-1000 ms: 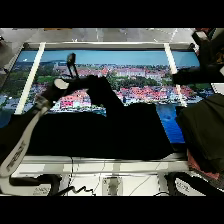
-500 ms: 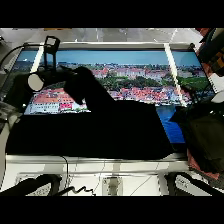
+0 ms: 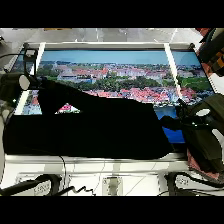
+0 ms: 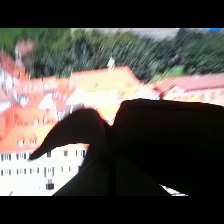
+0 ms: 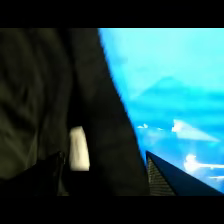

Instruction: Fold the clothes and pants, and hang the long-sleeved shirts on hangers.

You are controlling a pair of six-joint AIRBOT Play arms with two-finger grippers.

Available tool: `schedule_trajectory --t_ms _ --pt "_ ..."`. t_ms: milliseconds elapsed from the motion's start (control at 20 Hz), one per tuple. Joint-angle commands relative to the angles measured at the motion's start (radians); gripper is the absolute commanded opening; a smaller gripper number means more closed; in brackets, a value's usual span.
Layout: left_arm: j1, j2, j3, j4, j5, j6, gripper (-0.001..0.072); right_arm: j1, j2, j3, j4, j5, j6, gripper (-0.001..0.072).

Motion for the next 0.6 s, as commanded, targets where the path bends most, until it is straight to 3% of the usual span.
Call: schedule_trajectory --t_ms 0,250,550 --pt "0.018 -0.087 0.000 0.018 -0.013 -0.015 0.0008 0.000 -0.096 0.015 0.069 -0.044 0.003 0.0591" --pt "0.011 -0.157 0.000 0.018 -0.013 -0.015 0.0008 0.000 -0.173 0.022 0.129 0.177 -0.200 0.0547" --pt "0.010 -0.163 0.000 0.018 -0.013 -0.015 0.0008 0.002 -0.173 0.022 0.190 0.244 -0.344 0.0547"
